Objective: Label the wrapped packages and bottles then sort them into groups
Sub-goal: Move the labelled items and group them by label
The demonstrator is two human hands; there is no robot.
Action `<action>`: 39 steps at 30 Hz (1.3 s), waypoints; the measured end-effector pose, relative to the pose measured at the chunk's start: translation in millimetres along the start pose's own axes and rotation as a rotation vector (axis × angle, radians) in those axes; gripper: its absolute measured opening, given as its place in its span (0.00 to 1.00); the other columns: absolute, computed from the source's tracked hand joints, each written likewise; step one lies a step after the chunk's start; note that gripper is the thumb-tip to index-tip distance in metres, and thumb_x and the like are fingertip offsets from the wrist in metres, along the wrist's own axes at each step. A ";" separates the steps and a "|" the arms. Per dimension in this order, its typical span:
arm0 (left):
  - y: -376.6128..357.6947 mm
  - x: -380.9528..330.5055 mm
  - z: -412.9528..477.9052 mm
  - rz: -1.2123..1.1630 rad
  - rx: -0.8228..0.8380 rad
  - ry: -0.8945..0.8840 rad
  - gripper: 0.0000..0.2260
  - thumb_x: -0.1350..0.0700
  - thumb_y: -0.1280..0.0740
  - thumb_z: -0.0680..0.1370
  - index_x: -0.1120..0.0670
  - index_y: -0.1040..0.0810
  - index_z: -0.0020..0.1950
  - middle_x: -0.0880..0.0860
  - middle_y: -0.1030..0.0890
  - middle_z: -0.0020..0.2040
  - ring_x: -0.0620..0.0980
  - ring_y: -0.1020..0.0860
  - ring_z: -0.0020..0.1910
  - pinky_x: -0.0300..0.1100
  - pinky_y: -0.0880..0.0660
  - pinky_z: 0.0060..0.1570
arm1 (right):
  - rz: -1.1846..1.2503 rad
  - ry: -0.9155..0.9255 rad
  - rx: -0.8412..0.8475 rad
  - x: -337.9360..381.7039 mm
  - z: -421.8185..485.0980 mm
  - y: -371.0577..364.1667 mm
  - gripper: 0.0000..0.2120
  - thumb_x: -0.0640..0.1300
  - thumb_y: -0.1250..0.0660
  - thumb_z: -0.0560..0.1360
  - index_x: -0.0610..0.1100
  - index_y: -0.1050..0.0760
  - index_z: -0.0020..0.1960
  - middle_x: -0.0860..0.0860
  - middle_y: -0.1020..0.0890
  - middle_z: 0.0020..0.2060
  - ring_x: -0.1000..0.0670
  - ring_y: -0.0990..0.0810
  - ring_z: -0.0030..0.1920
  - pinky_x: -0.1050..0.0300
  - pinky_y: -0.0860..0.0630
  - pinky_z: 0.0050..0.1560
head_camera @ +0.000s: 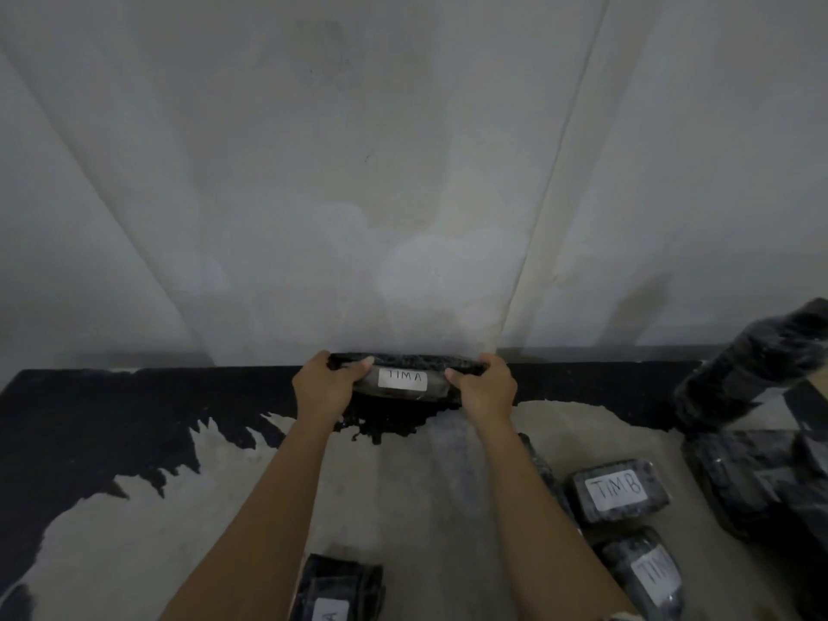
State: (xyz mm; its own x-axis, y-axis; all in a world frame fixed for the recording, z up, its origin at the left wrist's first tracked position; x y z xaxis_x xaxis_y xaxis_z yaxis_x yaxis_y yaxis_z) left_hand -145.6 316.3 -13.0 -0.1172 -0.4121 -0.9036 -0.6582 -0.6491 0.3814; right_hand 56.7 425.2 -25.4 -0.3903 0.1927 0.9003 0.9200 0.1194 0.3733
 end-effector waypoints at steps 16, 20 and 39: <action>-2.6 35.4 8.9 0.154 0.035 -0.081 0.21 0.60 0.24 0.68 0.54 0.26 0.58 0.56 0.22 0.55 0.55 0.22 0.53 0.54 0.24 0.56 | -0.138 0.069 0.023 -5.3 -2.6 -9.3 0.24 0.38 0.34 0.77 0.37 0.36 0.71 0.39 0.30 0.64 0.41 0.29 0.64 0.54 0.31 0.64; 0.0 23.1 -0.8 0.071 0.009 -0.088 0.14 0.62 0.30 0.74 0.56 0.25 0.58 0.56 0.20 0.55 0.54 0.22 0.53 0.47 0.24 0.55 | -0.128 0.060 0.005 -3.7 2.6 -8.1 0.22 0.39 0.35 0.77 0.36 0.34 0.69 0.38 0.27 0.62 0.41 0.27 0.62 0.54 0.30 0.62; 28.4 29.5 -37.5 0.490 0.084 0.150 0.10 0.63 0.41 0.77 0.67 0.28 0.55 0.64 0.26 0.56 0.63 0.28 0.60 0.46 0.30 0.57 | -0.376 0.291 -0.040 12.3 -68.5 -21.4 0.17 0.36 0.37 0.76 0.37 0.31 0.65 0.41 0.32 0.64 0.42 0.32 0.64 0.55 0.32 0.62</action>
State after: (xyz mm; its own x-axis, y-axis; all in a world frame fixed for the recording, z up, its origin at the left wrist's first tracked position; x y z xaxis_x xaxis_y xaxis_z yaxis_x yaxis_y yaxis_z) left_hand -139.8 261.7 -21.5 -0.3231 -0.7459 -0.5824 -0.6104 -0.3060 0.7306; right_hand 34.6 358.4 -7.0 -0.6757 -0.1380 0.7241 0.7196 0.0897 0.6886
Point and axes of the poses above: each hand's wrist, its own z-axis towards the middle knuckle, its own y-axis out of the back of the hand, x = y × z, the point moved 5 cm from there along z, towards the middle knuckle
